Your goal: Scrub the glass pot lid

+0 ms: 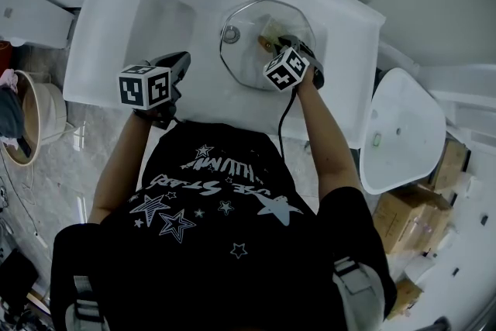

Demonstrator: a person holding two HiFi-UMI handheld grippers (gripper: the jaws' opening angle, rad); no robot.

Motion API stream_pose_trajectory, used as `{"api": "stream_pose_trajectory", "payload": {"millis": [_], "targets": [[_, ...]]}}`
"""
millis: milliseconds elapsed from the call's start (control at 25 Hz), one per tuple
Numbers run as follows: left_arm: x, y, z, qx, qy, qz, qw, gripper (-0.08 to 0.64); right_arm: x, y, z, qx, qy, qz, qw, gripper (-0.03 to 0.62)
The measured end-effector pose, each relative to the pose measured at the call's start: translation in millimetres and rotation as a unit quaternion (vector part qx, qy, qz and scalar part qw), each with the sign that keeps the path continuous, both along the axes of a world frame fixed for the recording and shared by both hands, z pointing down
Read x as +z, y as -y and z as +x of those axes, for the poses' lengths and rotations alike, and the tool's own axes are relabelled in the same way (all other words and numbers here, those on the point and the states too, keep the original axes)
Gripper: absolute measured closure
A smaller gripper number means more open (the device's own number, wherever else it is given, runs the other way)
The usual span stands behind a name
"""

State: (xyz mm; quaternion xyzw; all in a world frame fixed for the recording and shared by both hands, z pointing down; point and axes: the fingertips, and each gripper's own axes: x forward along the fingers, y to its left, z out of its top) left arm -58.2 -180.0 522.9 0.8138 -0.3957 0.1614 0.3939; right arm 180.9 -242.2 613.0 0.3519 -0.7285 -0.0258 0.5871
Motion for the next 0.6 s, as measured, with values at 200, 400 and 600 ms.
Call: {"api": "stream_pose_trajectory", "payload": {"millis": [200, 400, 600], "targets": [[0.7, -4.1, 1.1, 0.000, -0.002, -0.003, 1.0000, 0.552, 11.2, -17.7, -4.9, -0.018, -0.005, -0.025, 1.000, 0.522], [1.9, -6.5, 2.4, 0.002, -0.004, -0.004, 1.0000, 0.552, 20.4, -31.4, -8.7, -0.030, 0.001, -0.052, 0.998, 0.522], [3.0, -7.8, 2.3, 0.002, -0.003, -0.005, 1.0000, 0.552, 29.0, -47.5, -11.7, -0.041, 0.008, -0.088, 0.995, 0.520]]}}
